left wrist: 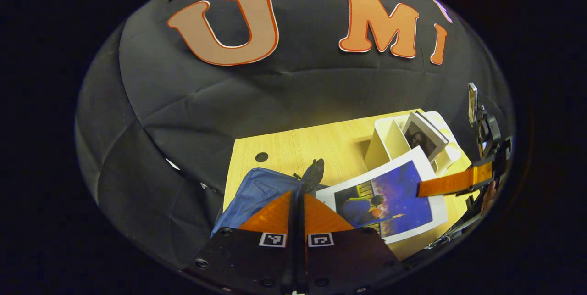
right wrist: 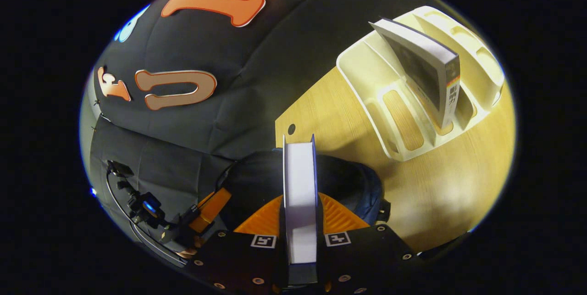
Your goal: Open the schoolbag, grab two books from the bookshelf and put them into the schoolbag.
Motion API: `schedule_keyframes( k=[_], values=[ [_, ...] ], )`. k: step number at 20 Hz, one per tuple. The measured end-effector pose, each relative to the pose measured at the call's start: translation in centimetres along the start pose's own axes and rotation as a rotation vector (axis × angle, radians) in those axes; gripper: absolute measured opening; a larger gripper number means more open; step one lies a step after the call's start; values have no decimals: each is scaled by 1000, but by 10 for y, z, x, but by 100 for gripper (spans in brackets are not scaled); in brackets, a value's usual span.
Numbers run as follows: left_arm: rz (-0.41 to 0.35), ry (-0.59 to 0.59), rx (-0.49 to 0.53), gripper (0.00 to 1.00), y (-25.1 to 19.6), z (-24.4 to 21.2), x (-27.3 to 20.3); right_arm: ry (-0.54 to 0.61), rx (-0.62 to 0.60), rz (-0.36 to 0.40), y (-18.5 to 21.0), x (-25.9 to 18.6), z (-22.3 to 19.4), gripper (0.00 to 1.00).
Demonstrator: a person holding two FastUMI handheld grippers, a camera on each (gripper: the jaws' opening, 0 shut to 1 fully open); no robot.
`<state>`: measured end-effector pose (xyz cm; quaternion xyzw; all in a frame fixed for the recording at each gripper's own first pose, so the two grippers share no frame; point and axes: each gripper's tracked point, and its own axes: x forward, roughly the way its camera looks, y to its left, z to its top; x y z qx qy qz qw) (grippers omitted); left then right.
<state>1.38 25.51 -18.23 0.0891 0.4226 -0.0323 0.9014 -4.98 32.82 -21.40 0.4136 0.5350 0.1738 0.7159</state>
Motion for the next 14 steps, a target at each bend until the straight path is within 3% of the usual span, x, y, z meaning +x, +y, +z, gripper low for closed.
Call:
schedule_keyframes(
  k=[14],
  values=[
    [-88, 23, -16, 2, -28, -4, -5, -65, 135, 30, -7, 85, -38, 23]
  ],
)
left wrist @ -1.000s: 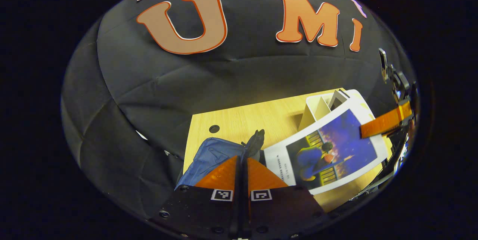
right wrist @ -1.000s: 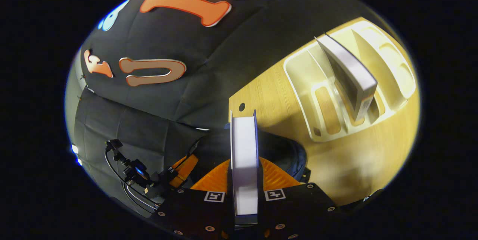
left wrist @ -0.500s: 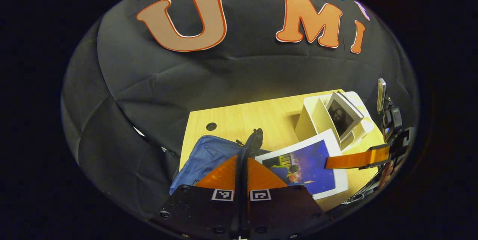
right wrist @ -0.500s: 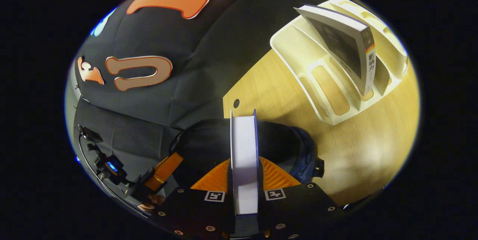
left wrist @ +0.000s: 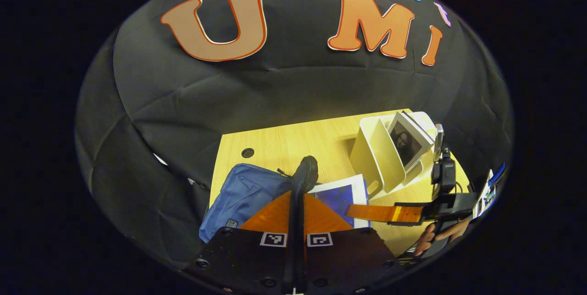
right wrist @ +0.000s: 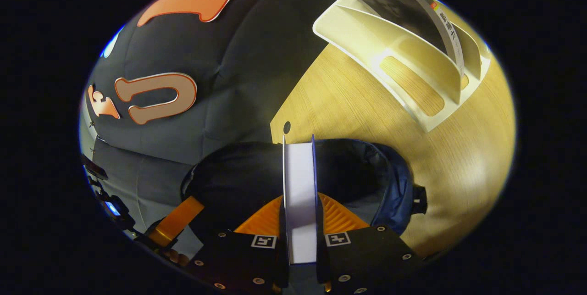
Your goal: Open the schoolbag, grab two books from the bookshelf and put them into the schoolbag.
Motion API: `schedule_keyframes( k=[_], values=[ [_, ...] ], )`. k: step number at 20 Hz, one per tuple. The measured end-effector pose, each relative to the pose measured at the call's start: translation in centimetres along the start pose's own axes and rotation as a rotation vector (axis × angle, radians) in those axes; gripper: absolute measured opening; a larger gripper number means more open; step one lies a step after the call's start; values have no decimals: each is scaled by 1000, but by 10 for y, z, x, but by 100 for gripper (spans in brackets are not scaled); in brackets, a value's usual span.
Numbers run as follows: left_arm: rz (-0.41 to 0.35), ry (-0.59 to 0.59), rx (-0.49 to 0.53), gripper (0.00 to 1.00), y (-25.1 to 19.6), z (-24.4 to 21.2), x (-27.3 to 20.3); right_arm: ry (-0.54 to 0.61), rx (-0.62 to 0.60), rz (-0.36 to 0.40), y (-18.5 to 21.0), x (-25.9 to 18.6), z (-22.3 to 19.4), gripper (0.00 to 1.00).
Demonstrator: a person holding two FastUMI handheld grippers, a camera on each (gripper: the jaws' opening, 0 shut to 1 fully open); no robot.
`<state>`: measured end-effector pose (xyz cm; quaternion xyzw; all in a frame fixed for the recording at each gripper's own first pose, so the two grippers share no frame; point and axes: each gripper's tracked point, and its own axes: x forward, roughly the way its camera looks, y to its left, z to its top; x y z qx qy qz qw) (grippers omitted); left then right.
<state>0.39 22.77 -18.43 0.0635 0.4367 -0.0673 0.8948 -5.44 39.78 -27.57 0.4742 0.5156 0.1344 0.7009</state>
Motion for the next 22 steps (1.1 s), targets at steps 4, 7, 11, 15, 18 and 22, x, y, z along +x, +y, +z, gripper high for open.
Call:
schedule_keyframes(
  k=[4, 7, 11, 15, 18, 22],
  values=[
    [-26, -11, 9, 2, -8, 0, -2, -7, 3, 25, 0, 24, -9, 24],
    [-57, -8, -7, 1, -19, -2, -1, -16, 25, 40, -5, 47, -10, 23],
    [-65, -14, -18, 2, -21, -3, -1, 29, 23, 28, -12, 67, -24, 24],
    [-27, -19, -10, 2, -11, -2, 1, 135, 32, 37, 1, 70, -45, 39],
    [-22, -14, -8, 2, -15, -5, 4, 148, -30, -3, -7, 54, -46, 70],
    [-1, -17, -6, 2, -15, -7, 4, 61, -136, -64, -15, 25, -14, 94]
  ],
)
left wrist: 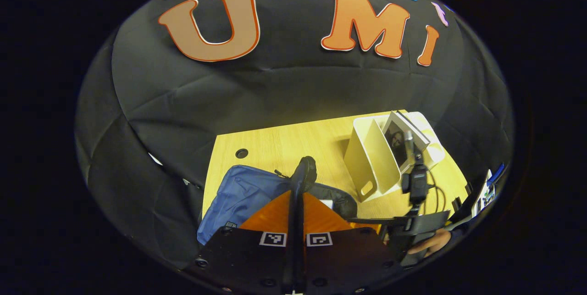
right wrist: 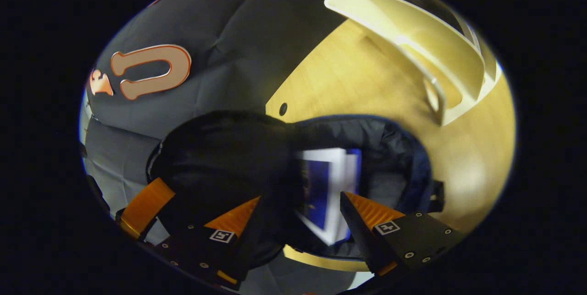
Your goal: Open the schoolbag, grab two books from the bookshelf and put them into the schoolbag.
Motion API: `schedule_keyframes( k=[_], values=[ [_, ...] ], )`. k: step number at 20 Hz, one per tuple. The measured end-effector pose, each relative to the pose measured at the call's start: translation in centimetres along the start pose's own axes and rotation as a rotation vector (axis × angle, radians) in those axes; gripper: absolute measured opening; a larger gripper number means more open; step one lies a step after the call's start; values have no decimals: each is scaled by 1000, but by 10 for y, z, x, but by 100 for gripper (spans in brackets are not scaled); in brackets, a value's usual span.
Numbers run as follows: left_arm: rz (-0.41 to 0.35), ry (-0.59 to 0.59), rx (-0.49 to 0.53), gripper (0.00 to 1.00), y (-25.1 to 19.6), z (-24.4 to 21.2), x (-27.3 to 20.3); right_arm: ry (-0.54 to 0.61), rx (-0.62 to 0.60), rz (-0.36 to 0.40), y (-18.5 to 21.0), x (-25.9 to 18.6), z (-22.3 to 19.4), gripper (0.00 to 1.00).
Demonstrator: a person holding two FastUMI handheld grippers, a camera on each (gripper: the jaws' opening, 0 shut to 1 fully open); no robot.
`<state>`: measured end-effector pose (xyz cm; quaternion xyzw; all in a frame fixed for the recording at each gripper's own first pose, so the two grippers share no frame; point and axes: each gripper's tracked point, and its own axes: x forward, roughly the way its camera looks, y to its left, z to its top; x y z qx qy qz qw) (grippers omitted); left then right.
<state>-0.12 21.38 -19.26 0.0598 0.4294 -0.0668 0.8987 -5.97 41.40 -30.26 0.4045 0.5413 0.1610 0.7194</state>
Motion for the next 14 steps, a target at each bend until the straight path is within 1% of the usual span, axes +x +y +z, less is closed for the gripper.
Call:
schedule_keyframes(
  k=[1, 2, 4, 5, 6, 7, 8, 13, 14],
  values=[
    [4, -3, 1, 2, 0, 0, 1, -30, -30, -25, -5, -9, 12, 95],
    [4, 0, 1, 2, -1, -1, 1, -72, -53, -32, -2, -21, 26, 96],
    [6, 4, 4, 2, -6, -3, 1, -147, -134, -73, -8, -46, 57, 96],
    [4, -1, -5, 2, -7, -2, 4, -167, -184, -107, -13, -58, 70, 96],
    [17, 4, -3, 2, -6, -2, 7, -194, -234, -141, -18, -73, 82, 96],
    [22, 11, -3, 0, -5, -2, 6, -221, -285, -187, -24, -84, 95, 96],
    [20, 11, -11, 2, -7, -2, 8, -254, -327, -217, -27, -97, 109, 96],
    [14, 14, -39, 2, -14, -6, 13, -360, -501, -387, -40, -156, 175, 97],
    [15, 12, -45, 2, -14, -9, 14, -377, -539, -442, -44, -166, 189, 97]
  ],
)
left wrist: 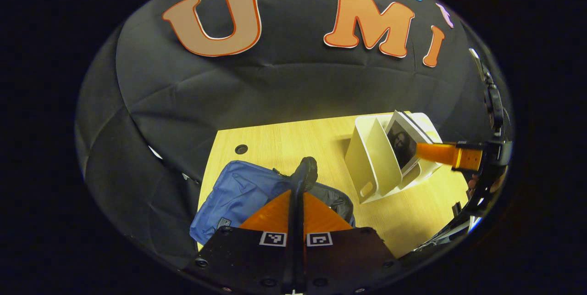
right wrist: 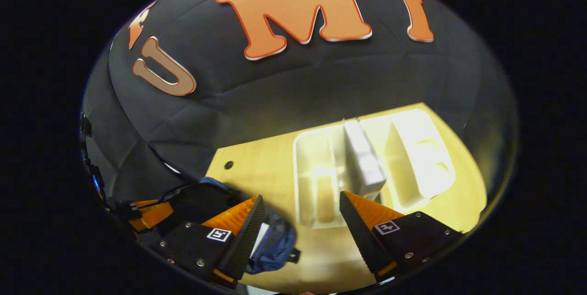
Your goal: Open the schoolbag, grab two books from the bookshelf and put them into the schoolbag.
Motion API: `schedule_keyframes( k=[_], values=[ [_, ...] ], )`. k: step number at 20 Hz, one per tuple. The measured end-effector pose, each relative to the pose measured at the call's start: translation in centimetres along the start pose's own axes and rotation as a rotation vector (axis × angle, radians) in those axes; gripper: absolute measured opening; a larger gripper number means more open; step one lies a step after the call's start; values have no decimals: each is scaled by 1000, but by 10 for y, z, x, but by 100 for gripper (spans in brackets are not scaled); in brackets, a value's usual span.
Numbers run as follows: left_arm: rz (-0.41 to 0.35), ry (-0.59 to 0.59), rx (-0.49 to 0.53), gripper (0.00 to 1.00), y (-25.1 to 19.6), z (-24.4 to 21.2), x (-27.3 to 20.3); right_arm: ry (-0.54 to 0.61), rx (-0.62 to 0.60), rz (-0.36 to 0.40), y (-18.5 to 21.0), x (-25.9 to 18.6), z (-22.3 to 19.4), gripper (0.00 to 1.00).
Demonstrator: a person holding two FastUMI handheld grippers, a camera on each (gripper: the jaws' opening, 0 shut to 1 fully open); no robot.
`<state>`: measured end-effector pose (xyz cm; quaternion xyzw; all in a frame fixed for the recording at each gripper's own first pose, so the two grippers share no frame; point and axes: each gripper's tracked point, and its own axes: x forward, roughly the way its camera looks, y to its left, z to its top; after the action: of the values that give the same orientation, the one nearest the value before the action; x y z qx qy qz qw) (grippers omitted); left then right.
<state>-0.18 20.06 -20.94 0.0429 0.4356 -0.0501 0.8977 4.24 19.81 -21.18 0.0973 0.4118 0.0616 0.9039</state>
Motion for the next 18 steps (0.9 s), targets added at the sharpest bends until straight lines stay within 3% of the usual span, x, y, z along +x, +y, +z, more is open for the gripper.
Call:
schedule_keyframes(
  k=[3, 4, 11, 15, 16, 18],
  values=[
    [-3, -1, -18, 6, 2, -3, -1, -20, -120, -101, -42, 8, 34, 97],
    [-4, -2, -21, 2, 1, -4, -1, 11, -134, -114, -48, 14, 39, 97],
    [-23, 0, -51, 2, 2, -12, 2, 295, -200, -106, -71, 76, 25, 93],
    [-21, 8, -66, 2, 4, -17, 5, 389, -195, -107, -73, 102, 9, 82],
    [-23, 9, -70, 2, 5, -17, 5, 426, -183, -98, -73, 106, 2, 60],
    [-23, 13, -76, 2, 6, -19, 6, 481, -145, -92, -71, 107, -3, 53]
  ],
)
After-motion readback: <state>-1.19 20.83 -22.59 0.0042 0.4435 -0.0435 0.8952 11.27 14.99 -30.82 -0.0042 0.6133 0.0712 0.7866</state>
